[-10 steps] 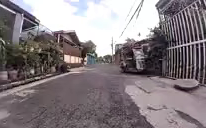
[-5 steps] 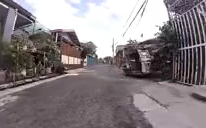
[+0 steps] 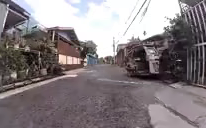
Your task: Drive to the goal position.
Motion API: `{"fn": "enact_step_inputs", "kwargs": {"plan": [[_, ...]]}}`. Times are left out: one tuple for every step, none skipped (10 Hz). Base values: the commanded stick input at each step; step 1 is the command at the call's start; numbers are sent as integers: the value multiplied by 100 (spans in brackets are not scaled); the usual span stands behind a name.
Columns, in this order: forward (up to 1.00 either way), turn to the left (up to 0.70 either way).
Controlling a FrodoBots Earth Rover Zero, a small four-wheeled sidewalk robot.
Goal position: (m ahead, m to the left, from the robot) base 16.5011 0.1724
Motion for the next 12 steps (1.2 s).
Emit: {"fn": "enact_step_inputs", "kwargs": {"plan": [[100, 0], [100, 0], [100, 0], [100, 0], [100, 0], [100, 0], [100, 0], [100, 0], [100, 0], [100, 0], [100, 0], [100, 0]]}}
